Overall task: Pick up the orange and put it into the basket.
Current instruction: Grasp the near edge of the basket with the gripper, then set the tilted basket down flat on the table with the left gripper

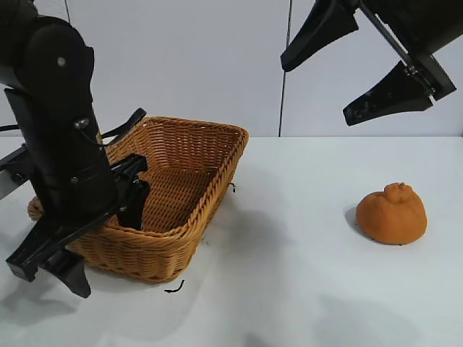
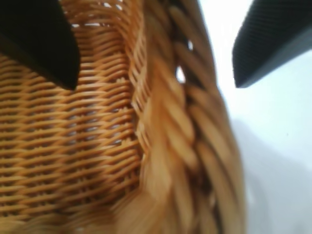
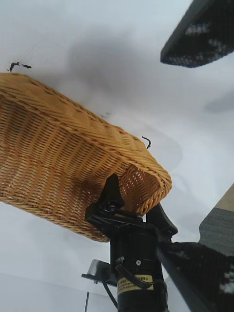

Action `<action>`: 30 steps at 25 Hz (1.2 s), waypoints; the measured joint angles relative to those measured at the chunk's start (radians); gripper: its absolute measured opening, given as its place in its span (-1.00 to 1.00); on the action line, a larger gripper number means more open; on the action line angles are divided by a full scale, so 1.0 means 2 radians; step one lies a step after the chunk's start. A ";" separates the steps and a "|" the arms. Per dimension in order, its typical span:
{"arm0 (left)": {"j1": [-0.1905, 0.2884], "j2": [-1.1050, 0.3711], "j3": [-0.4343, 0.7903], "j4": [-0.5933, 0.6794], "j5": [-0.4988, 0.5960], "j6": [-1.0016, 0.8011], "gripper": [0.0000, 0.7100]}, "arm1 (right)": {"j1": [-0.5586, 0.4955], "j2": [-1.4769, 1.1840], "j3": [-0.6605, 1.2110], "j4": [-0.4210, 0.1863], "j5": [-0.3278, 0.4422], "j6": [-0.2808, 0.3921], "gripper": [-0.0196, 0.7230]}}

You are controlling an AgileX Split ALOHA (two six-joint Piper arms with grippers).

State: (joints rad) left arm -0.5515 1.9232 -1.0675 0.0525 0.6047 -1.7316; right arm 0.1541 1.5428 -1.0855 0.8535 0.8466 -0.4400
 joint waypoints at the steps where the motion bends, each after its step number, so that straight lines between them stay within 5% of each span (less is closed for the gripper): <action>1: 0.000 0.000 0.000 -0.002 0.000 0.000 0.33 | 0.000 0.000 0.000 0.000 0.000 0.000 0.93; 10: 0.000 0.000 0.000 -0.011 0.002 0.000 -0.40 | 0.000 0.000 0.000 0.000 0.000 0.000 0.93; 22: 0.001 -0.001 -0.011 -0.012 0.003 -0.032 -0.73 | 0.000 0.000 0.000 0.000 0.000 0.000 0.93; 30: 0.015 -0.014 -0.078 -0.010 0.075 -0.045 -0.73 | 0.000 0.000 0.000 -0.001 0.000 0.000 0.93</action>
State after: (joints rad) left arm -0.5216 1.8954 -1.2228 0.0320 0.7546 -1.8211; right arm 0.1541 1.5428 -1.0855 0.8517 0.8466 -0.4400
